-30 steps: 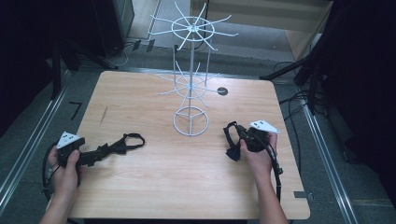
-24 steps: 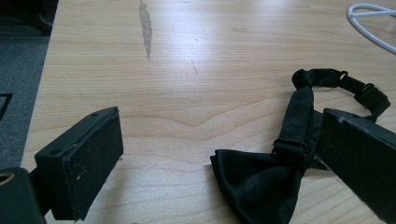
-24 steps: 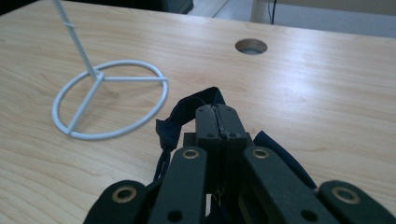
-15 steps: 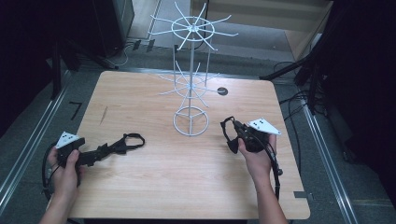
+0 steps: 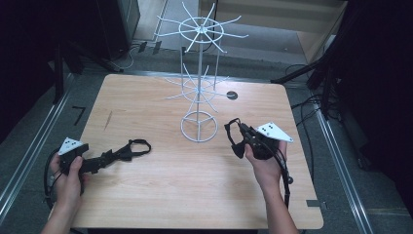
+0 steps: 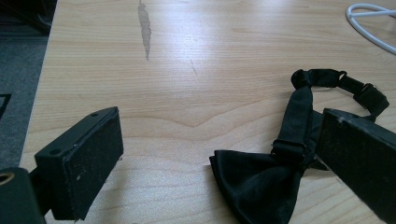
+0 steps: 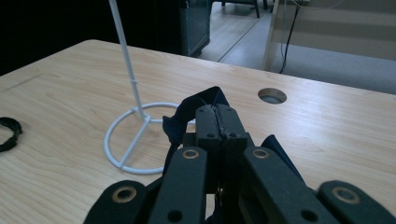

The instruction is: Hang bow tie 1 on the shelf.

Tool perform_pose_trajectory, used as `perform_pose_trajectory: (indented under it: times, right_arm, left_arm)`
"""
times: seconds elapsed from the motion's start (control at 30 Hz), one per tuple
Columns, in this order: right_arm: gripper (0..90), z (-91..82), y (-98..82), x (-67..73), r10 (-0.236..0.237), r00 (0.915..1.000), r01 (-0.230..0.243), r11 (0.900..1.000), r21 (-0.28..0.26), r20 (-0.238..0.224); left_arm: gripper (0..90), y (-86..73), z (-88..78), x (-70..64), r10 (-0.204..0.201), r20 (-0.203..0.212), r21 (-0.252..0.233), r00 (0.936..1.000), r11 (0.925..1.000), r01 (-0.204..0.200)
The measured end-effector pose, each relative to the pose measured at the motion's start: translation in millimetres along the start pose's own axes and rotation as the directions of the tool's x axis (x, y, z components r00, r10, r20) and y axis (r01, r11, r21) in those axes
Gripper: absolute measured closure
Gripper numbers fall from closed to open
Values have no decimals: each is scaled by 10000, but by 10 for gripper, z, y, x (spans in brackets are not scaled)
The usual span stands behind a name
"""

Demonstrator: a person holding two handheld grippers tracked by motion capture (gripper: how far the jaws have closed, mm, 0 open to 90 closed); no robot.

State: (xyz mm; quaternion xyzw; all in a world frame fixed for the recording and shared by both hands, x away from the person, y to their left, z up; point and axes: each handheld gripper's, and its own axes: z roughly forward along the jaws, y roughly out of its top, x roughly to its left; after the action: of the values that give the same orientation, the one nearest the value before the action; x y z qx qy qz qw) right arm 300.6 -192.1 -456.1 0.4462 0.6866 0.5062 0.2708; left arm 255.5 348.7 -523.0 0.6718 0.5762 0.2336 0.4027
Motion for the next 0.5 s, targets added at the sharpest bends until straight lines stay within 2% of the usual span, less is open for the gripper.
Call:
perform_pose_trajectory:
  times: [0.3, 0.5]
  right_arm:
    - [900, -75, 106, 127, -224, 9991, 207, 9988, -455, -370]
    - [900, -129, 166, 203, -389, 9982, 354, 9967, -732, -460]
  left_arm:
    - [15, 1, 0, 2, -9, -47, 14, 10000, 10000, 9]
    - [15, 0, 0, 1, -16, -68, -11, 10000, 10000, 16]
